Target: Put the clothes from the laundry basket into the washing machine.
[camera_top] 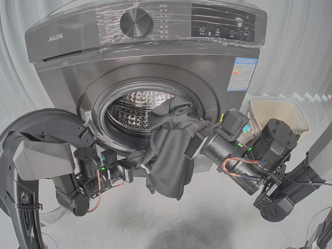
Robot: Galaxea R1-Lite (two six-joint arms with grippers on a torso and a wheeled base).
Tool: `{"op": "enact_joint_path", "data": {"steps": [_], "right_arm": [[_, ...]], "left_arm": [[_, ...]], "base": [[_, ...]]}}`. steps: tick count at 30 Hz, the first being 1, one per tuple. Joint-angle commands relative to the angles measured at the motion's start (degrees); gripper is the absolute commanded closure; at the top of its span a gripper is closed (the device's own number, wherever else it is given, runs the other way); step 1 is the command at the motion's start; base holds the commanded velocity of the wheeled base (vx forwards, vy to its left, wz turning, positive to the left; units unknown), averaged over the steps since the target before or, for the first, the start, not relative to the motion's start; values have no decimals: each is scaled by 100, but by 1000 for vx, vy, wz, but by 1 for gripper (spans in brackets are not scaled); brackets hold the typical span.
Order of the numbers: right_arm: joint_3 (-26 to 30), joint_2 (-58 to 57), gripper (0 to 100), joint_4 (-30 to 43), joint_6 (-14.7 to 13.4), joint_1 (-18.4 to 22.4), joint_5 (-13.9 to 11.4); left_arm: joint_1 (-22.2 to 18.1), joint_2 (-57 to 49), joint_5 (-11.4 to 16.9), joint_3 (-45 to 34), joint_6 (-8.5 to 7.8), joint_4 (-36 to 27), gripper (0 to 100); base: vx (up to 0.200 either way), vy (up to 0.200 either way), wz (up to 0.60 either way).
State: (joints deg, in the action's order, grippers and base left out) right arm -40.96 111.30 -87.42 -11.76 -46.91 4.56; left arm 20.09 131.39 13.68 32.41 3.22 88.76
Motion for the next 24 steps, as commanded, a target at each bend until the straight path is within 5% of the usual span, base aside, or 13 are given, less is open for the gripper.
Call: {"op": "enact_joint_path", "data": {"steps": [1, 14, 24], "right_arm": [[202, -12, 100, -82, -10, 173, 1], [642, 32, 100, -82, -151, 806, 89], [1011, 375, 100, -91, -151, 709, 63]], "left_arm": [[-146, -808, 30, -473, -14, 1, 100], [-75, -1274, 346, -640, 47, 1, 100], [-119, -2170, 381, -587, 135, -8, 100]], "base": [[0, 0, 0], [0, 0, 0], [0, 0, 0]]}}
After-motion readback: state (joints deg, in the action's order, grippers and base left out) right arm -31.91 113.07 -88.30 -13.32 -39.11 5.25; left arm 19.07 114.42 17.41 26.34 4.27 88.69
